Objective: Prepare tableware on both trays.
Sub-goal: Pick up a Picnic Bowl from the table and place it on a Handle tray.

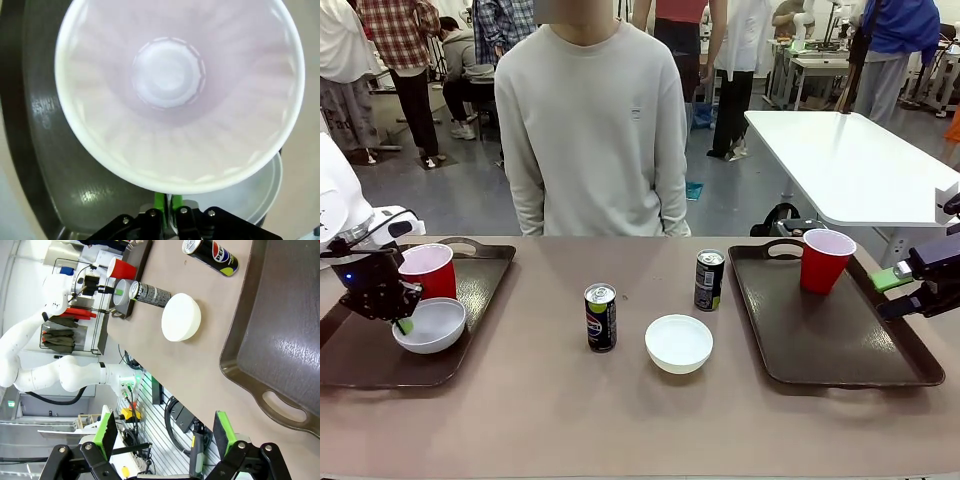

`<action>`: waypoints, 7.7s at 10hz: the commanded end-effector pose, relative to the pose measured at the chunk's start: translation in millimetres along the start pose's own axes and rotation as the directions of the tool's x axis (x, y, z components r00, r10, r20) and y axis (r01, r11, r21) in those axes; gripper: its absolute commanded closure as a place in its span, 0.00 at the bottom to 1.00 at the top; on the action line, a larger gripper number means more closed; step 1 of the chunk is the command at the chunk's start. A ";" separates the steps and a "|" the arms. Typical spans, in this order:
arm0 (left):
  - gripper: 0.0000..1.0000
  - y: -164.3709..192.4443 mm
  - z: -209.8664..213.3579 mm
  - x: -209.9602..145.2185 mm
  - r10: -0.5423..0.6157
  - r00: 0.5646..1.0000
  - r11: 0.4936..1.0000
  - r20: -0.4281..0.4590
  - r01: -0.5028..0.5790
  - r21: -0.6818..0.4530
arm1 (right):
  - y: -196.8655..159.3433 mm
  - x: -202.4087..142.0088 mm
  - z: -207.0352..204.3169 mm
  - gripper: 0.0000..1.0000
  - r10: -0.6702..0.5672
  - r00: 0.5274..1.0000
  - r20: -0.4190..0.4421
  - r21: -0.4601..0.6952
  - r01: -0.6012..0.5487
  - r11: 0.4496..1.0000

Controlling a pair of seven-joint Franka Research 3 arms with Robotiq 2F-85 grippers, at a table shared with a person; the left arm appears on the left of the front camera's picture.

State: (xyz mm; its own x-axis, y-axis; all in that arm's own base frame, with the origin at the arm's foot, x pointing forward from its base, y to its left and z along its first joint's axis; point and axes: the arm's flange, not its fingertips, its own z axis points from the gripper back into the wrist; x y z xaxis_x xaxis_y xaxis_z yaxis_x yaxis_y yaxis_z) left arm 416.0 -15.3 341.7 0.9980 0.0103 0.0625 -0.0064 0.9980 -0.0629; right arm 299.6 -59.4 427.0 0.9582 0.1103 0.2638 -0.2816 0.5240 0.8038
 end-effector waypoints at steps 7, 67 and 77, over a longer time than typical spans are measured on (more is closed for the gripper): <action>0.00 2.9 16.0 -92.1 -0.022 1.000 0.999 0.018 0.022 -0.025 | 0.0 1.2 -0.2 0.00 0.009 1.000 0.006 0.015 -0.009 1.000; 0.08 92.3 66.1 -76.5 0.001 0.981 0.318 0.194 0.184 -0.930 | 145.0 -44.1 -180.1 0.00 -0.187 0.940 -0.285 -0.786 -0.118 0.607; 0.08 92.3 66.1 -76.5 0.001 0.981 0.318 0.194 0.184 -0.930 | 112.6 77.4 -284.4 0.00 -0.141 0.987 -0.082 -0.850 0.004 0.527</action>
State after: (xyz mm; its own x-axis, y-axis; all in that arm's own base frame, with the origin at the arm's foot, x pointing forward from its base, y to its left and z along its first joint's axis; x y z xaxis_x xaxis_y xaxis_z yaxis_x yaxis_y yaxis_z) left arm 335.7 80.1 397.2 0.9737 0.0158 0.2274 0.2144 0.2760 -0.9369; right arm 332.5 235.5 386.6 0.9855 0.1495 0.0799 -0.1503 0.9886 0.0048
